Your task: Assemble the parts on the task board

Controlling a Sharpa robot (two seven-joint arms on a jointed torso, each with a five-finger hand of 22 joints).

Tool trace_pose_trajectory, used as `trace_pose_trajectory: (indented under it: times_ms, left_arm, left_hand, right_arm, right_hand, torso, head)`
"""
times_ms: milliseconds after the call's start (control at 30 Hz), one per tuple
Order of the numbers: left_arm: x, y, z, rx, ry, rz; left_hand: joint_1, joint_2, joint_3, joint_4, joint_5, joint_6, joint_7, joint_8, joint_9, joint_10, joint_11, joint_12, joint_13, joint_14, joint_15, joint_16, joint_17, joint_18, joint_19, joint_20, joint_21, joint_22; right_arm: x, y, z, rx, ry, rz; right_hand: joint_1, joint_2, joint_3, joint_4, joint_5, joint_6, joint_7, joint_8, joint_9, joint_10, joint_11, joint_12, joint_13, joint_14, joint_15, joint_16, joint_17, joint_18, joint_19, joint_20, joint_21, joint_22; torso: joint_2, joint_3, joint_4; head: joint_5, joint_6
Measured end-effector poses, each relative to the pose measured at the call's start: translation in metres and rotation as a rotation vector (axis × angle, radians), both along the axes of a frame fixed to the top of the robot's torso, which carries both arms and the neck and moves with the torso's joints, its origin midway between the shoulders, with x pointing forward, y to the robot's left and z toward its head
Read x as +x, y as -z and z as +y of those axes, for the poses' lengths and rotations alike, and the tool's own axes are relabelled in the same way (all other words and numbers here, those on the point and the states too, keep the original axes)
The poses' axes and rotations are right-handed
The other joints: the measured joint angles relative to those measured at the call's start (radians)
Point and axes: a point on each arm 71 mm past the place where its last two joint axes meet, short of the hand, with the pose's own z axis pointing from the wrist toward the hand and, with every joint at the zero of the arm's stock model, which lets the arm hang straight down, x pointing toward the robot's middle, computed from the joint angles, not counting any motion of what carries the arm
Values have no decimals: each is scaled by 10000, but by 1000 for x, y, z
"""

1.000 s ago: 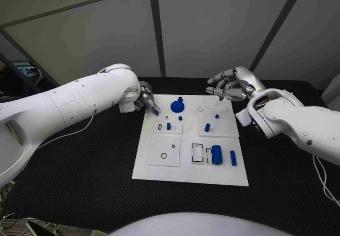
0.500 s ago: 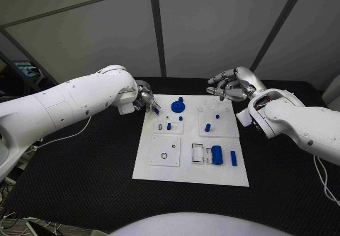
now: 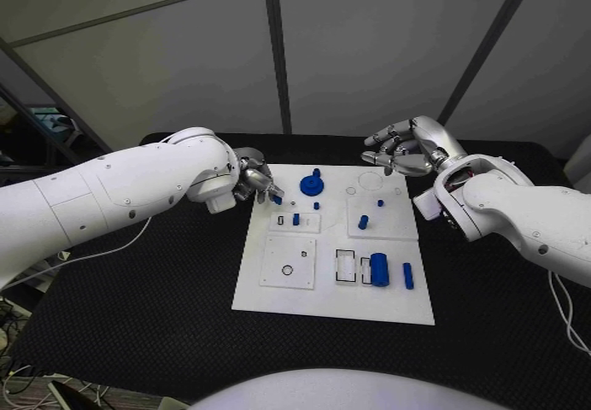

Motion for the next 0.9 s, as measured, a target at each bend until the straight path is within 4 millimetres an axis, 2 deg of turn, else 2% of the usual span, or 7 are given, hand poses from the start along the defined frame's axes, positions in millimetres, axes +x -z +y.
trace_pose_trajectory:
  times_ms: [333, 800, 900]
  left_arm:
    - [-16, 10, -8, 159, 213, -411]
    - [-21, 11, -12, 439, 454, -622]
    - [-22, 12, -12, 517, 510, -565]
  left_hand:
    - [-118, -118, 128, 8, 72, 50, -50, -3, 72, 122, -49, 0, 0, -30, -29, 0, 12, 0, 71, 0, 39, 68]
    - [-119, -119, 137, -1, 71, 70, -69, 41, 69, 124, -51, 0, -8, -34, -33, -1, 11, 1, 70, 0, 39, 84]
    - [-211, -211, 237, -45, 71, 89, -88, 41, 68, 161, -88, 0, -8, -33, -33, -1, 11, 2, 70, 0, 39, 83]
  right_arm:
    - [0, 0, -1, -5, 18, 3]
    - [0, 0, -2, -9, 34, 12]
    - [0, 0, -2, -9, 35, 14]
  right_hand:
    - [0, 0, 0, 0, 0, 0, 0, 0, 0, 0, 0, 0, 1, 0, 0, 0, 0, 1, 0, 0, 0, 1]
    - [0, 0, 30, 30, 41, 0, 0, 0, 0, 0, 0, 0, -9, 0, 0, 0, 0, 0, 0, 0, 0, -14]
    - [0, 0, 30, 30, 41, 0, 0, 0, 0, 0, 0, 0, -9, 0, 0, 0, 0, 1, 0, 1, 0, -14]
  torso:
    - [-5, -3, 24]
    - [12, -3, 16]
    - [16, -4, 13]
  head:
    - [-10, -23]
    - [8, -46]
    - [12, -58]
